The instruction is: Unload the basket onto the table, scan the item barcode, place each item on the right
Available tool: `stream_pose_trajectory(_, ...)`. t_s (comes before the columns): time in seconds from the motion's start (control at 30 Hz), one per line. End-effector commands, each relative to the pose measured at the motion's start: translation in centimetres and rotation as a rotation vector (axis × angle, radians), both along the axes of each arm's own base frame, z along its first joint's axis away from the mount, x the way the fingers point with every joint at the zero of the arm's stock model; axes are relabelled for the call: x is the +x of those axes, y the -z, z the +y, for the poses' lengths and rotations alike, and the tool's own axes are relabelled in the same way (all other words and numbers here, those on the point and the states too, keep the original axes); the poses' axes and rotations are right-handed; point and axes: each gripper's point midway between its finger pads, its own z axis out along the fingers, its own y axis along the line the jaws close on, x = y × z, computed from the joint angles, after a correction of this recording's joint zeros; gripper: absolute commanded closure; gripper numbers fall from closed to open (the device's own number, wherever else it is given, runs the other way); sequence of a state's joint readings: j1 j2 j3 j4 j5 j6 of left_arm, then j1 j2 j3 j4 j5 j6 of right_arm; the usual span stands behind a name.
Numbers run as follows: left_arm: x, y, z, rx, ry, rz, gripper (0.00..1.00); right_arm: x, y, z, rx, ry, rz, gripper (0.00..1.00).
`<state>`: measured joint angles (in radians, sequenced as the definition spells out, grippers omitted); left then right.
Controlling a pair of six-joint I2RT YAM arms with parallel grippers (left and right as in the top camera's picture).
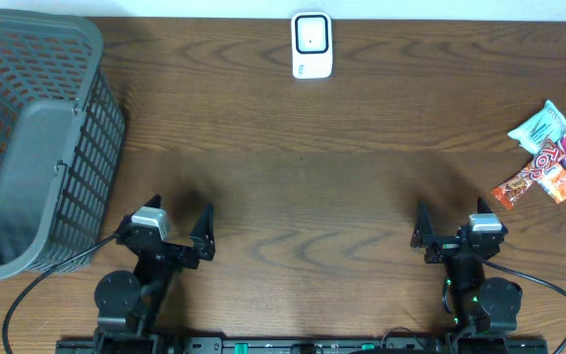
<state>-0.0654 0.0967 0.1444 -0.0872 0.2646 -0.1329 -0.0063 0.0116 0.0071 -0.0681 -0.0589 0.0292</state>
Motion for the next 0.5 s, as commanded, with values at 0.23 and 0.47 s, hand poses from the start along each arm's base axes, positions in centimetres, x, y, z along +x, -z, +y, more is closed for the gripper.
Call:
stream_pose_trajectory(0.23,0.3,-1.0,1.3,0.003,-0.049,-0.145,0.02,0.0,0.0,0.2,-0.011,-0.012,-0.002,0.01)
stream_pose_trajectory(0.47,0.5,-1.6,1.3,0.021,-0.049,-0.222,0.02,0.0,0.0,0.2,-0.011,-0.012,-0.002,0.01)
